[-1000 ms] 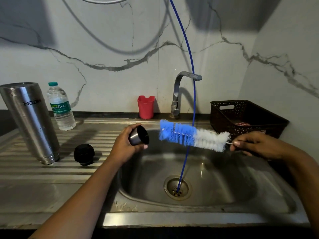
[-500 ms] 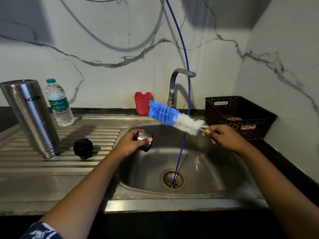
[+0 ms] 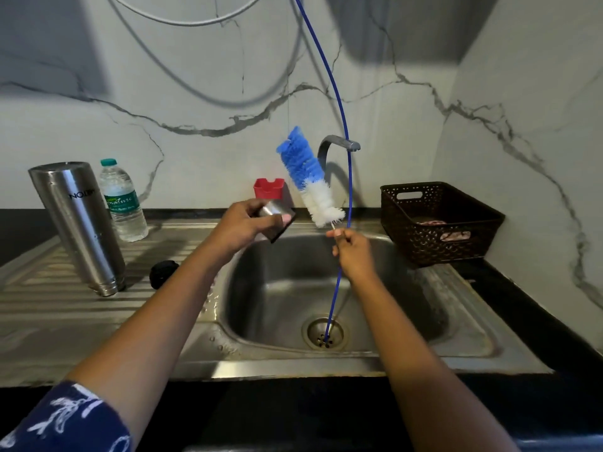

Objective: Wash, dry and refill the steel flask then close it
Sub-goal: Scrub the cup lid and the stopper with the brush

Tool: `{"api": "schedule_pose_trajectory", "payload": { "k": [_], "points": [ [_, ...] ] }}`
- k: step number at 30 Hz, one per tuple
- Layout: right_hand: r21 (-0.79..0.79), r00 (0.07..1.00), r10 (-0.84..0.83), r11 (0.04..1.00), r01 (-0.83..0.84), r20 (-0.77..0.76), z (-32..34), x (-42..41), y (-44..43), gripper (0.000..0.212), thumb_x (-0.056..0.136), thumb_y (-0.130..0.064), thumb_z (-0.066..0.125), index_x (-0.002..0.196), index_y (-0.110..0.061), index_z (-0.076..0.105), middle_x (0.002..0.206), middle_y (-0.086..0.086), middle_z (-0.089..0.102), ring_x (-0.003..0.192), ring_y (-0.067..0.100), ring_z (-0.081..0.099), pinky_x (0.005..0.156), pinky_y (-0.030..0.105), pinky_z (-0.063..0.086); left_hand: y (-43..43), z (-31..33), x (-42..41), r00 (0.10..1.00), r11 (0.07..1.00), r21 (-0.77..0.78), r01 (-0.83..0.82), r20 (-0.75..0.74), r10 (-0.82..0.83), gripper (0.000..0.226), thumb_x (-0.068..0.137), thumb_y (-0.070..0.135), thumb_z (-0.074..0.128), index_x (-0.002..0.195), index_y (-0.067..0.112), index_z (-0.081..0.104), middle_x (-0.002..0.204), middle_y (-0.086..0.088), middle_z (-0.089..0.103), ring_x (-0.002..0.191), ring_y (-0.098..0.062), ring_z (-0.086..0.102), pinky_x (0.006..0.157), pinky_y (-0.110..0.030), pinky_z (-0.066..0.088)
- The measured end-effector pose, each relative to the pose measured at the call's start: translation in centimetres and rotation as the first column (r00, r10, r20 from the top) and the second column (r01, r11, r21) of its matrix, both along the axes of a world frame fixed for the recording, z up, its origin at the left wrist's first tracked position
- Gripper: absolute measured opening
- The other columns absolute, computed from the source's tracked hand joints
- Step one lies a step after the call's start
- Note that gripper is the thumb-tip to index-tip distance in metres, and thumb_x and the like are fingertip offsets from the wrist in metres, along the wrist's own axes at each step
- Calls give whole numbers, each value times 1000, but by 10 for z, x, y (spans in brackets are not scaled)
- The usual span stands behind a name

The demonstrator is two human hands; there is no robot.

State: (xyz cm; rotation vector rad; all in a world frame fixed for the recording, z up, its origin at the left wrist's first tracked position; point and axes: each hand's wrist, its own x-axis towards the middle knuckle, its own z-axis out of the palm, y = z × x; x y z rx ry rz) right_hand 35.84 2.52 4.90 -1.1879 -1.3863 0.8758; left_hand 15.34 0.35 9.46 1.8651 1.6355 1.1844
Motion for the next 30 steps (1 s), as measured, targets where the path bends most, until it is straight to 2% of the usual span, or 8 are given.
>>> {"api": "schedule_pose_trajectory", "payload": {
  "k": [4,8,11,13,17,23,27,30],
  "points": [
    [-8,995,9,1000,-8,100,-14,4,0,24,99,-16,43,104,-7,65,63,-3,49,56,6,43,46,8,33,-3,-20,-3,919,981,-184,-67,-394,-11,46,62,45,84,99,22,70,86,4,68,77,-12,60,67,-22,40],
    [0,982,5,1000,-6,190,-20,3,5,23,98,-16,44,103,-10,65,64,-4,50,58,5,45,53,17,35,3,-31,-7,918,999,-36,-27,-397,10,71,48,48,88,109,18,68,95,4,70,85,-12,65,71,-21,51],
    [3,980,-3,1000,2,200,-21,3,6,22,98,-16,45,102,-12,66,64,-5,51,59,7,47,55,20,36,-7,-33,2,872,980,-198,-10,-481,-88,52,56,48,85,98,26,66,90,8,63,84,-13,60,72,-25,47],
    [0,980,-2,1000,2,200,-21,3,7,21,98,-17,45,102,-14,66,65,-5,52,61,7,48,55,20,37,-5,-38,-3,843,997,-35,-68,-536,39,51,64,30,87,109,25,64,94,5,64,83,-12,61,68,-20,46],
    [15,980,-1,1000,-2,197,-21,3,7,21,98,-18,45,102,-14,66,66,-6,52,62,7,48,58,20,38,-8,-41,0,872,980,-199,-20,-483,-81,50,71,29,82,117,20,63,105,1,67,98,-20,64,69,-16,42],
    [41,979,-8,999,0,205,-22,1,8,20,97,-18,46,101,-15,66,68,-9,52,63,5,48,57,18,36,-17,-35,-7,904,991,-109,-74,-428,20,73,61,47,84,127,28,59,114,6,64,98,-14,61,81,-26,48],
    [51,980,25,998,-36,197,-24,0,6,21,97,-14,46,103,-9,66,76,1,59,62,6,49,54,11,38,-48,-15,-32,981,984,-22,-177,-89,175,66,61,39,88,122,29,63,108,9,66,100,-12,63,87,-27,49],
    [55,983,60,996,-71,175,-25,-5,3,21,97,-10,46,101,-6,66,71,9,57,57,9,46,46,7,34,-84,4,-77,946,947,-24,-319,-61,317,69,66,41,84,130,32,57,115,6,61,103,-15,60,90,-29,46]
  ]
}}
